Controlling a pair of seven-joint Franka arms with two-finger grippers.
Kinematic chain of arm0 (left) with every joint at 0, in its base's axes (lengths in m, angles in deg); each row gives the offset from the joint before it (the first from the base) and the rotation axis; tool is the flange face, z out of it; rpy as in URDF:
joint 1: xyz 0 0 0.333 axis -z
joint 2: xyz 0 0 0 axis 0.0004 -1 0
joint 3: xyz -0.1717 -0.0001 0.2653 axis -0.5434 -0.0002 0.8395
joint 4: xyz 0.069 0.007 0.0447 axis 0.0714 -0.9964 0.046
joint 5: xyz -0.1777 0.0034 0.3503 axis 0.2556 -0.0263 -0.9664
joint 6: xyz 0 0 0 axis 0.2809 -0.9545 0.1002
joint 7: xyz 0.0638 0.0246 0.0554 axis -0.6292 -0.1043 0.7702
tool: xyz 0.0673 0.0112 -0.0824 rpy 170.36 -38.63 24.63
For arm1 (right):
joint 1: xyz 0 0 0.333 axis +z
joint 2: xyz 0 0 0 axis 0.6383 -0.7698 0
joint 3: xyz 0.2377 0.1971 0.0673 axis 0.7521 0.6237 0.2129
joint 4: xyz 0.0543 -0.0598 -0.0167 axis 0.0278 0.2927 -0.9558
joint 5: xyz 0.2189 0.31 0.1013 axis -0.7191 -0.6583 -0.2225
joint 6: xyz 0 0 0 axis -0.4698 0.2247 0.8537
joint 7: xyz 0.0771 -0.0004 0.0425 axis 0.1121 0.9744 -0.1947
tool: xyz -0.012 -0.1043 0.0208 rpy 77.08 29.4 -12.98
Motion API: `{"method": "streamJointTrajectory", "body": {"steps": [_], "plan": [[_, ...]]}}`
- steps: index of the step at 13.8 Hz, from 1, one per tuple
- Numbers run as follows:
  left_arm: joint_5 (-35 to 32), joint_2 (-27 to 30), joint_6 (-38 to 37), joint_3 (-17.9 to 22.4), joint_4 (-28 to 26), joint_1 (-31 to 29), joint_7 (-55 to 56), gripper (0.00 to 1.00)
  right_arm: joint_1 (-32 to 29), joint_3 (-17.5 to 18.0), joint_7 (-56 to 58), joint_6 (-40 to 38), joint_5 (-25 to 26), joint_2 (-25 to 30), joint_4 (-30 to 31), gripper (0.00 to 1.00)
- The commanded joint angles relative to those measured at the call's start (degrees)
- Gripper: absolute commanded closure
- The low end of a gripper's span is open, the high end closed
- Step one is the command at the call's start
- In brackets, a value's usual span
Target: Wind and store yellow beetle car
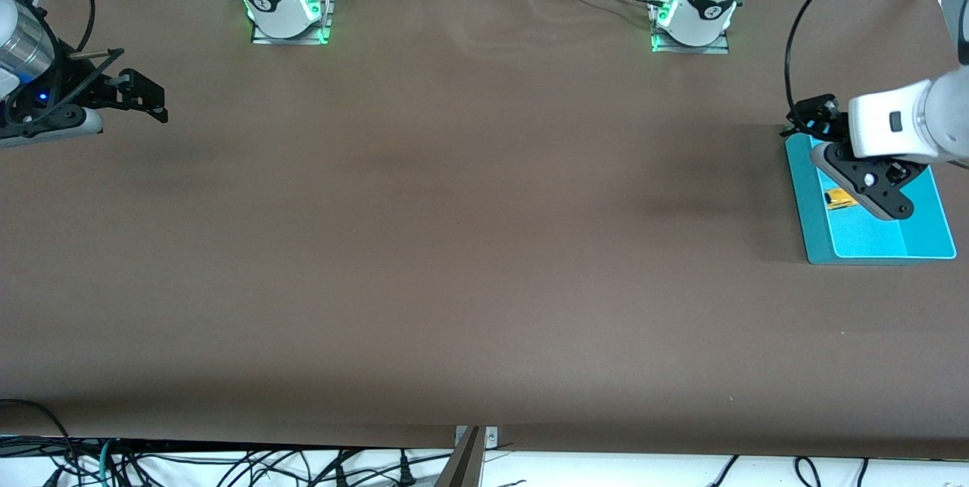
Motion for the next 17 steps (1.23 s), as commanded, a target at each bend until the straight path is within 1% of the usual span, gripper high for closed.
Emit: {"method": "streamJointTrajectory", "body": {"steps": [1, 2, 3, 4, 5, 6, 7, 8, 9, 10, 11, 12, 14, 15, 17], "plan": [[1.3, 4.5, 2.0, 0.2, -3.3, -0.1, 1.2, 0.0, 0.0, 0.0, -0.7, -1.5, 0.5, -0.7, -1.9, 0.0], [1.3, 4.6, 2.0, 0.1, -3.3, 0.1, 1.7, 0.0, 0.0, 0.0, -0.7, -1.5, 0.5, -0.7, -1.9, 0.0], [1.3, 4.9, 2.0, 1.9, -3.3, 2.6, 2.2, 0.0, 0.0, 0.0, -0.7, -1.5, 0.5, -0.7, -1.9, 0.0], [2.2, 6.4, 2.1, 9.8, -3.4, 8.8, 2.8, 0.0, 0.0, 0.0, -0.7, -1.5, 0.5, -0.7, -1.9, 0.0], [5.0, 8.2, 2.6, 19.1, -3.7, 16.2, 2.8, 0.0, 0.0, 0.0, -0.7, -1.5, 0.5, -0.8, -1.9, 0.0], [8.0, 10.2, 2.7, 26.5, -4.7, 21.6, 3.0, 0.0, 0.0, 0.0, -0.7, -1.5, 0.5, -0.8, -1.9, 0.0], [9.4, 12.2, 4.5, 31.7, -6.8, 25.5, 3.2, 0.0, 0.0, 0.0, -0.7, -1.5, 0.5, -0.8, -1.9, 0.0], [9.6, 14.9, 8.9, 36.3, -9.8, 28.6, 3.2, 0.0, 0.0, 0.0, -0.7, -1.5, 0.5, -0.8, -1.9, 0.0], [9.6, 17.9, 14.0, 41.1, -14.1, 32.6, 3.2, 0.0, 0.0, 0.0, -0.7, -1.5, 0.5, -0.8, -1.9, 0.0], [9.7, 20.2, 17.7, 45.1, -17.5, 36.3, 3.3, 0.0, 0.0, 0.0, -0.7, -1.5, 0.5, -0.9, -1.9, 0.0], [10.3, 22.1, 18.9, 48.2, -19.9, 39.3, 4.3, 0.0, 0.0, 0.0, -0.7, -1.5, 0.5, -0.9, -1.9, 0.0], [11.7, 23.1, 19.8, 49.8, -21.5, 40.7, 8.2, 0.0, 0.0, 0.0, -0.7, -1.5, 0.5, -0.9, -1.9, 0.0], [11.6, 24.5, 20.2, 50.1, -23.1, 42.1, 20.3, 0.0, 0.0, 0.0, -0.7, -1.5, 0.4, -0.9, -1.9, 0.0], [11.5, 24.4, 20.2, 50.1, -23.1, 42.3, 22.7, 0.0, 0.0, 0.0, -0.7, -1.5, 0.4, -0.8, -1.9, 0.0], [11.5, 23.7, 20.1, 50.1, -22.6, 41.7, 21.8, 0.0, 0.0, 0.0, -0.7, -1.5, 0.3, -0.9, -1.9, 0.0]]}}
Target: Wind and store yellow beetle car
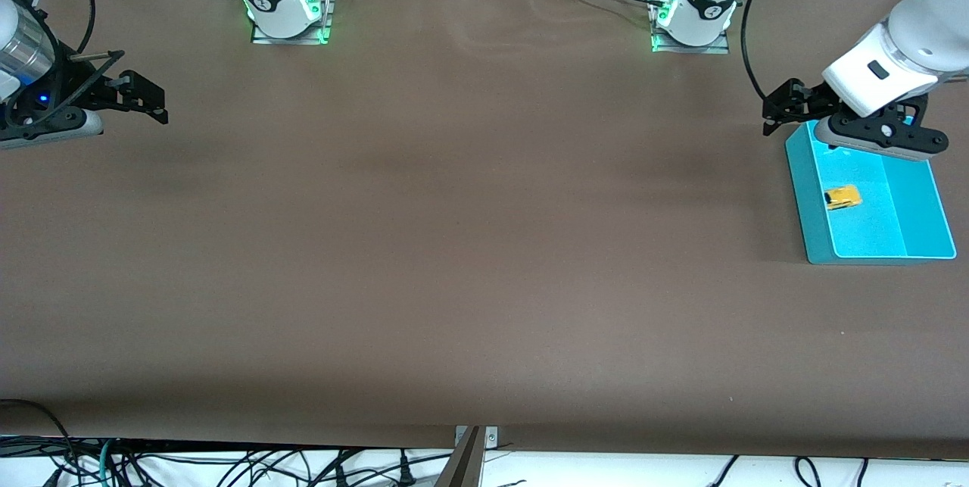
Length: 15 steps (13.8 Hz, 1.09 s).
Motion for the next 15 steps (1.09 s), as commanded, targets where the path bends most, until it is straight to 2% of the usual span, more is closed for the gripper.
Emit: {"method": "streamJointTrajectory", "body": {"steps": [1, 4, 15], "plan": [[0.8, 0.4, 1.2, 1.0, -1.0, 0.1, 1.6, 0.0, 0.0, 0.0, -0.7, -1.5, 0.3, -0.5, -1.7, 0.0], [0.9, -1.7, 0.9, 1.0, 1.9, 0.0, 1.8, 0.0, 0.0, 0.0, -0.7, -1.5, 0.3, -0.5, -1.7, 0.0], [1.6, -2.2, -1.5, 0.9, 3.0, -2.1, 1.7, 0.0, 0.0, 0.0, -0.7, -1.5, 0.2, -0.5, -1.7, 0.0]]}}
